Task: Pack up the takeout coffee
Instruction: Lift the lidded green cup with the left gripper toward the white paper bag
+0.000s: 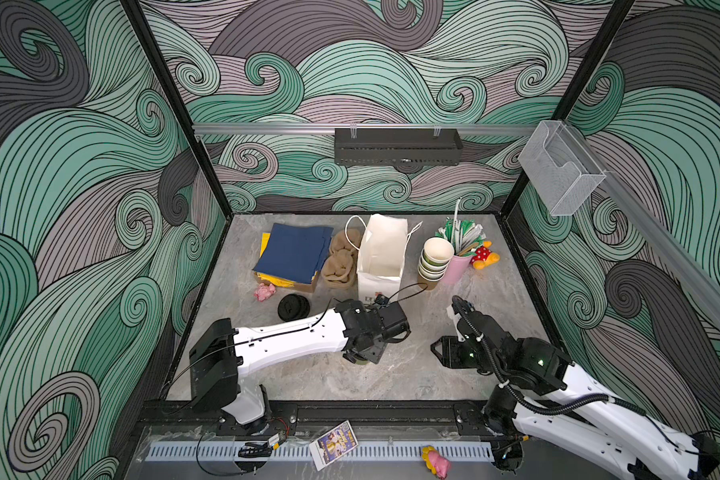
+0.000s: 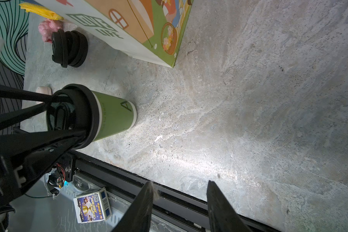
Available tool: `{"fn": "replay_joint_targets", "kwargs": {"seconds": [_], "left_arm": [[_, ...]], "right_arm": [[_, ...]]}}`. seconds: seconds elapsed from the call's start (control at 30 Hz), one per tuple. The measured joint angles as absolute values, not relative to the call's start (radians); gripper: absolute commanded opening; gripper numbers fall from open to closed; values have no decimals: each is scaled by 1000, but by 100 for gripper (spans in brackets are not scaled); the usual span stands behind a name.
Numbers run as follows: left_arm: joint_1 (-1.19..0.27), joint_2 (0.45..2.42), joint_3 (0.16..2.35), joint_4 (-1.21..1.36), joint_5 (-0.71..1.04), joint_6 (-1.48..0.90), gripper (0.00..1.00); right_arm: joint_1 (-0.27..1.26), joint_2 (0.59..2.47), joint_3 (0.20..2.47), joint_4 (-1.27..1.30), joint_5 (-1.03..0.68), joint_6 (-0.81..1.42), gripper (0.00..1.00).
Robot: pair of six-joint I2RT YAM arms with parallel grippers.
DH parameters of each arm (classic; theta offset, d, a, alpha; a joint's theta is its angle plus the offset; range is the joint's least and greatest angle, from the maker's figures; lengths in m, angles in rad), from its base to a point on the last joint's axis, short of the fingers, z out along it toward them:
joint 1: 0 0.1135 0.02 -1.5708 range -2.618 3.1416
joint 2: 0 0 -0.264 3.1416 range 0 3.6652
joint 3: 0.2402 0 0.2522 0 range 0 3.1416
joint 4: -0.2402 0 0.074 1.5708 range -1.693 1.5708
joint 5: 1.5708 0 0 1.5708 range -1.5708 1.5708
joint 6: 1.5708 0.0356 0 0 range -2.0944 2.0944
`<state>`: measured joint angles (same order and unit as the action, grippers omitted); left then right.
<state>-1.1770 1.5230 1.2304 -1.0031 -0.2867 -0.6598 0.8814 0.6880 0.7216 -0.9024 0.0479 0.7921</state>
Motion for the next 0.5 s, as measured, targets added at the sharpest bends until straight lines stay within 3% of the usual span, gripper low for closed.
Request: {"fn": "replay_joint_targets", "kwargs": {"seconds": [0.17, 0.5], "left_arm": [[-1132, 1417, 1146, -1016, -302, -677, 70], [-907, 1185, 970, -958, -303, -623, 70]], "right_arm": [[881, 692, 722, -902, 47, 791, 46], [881, 698, 723, -903, 46, 789, 46]]}}
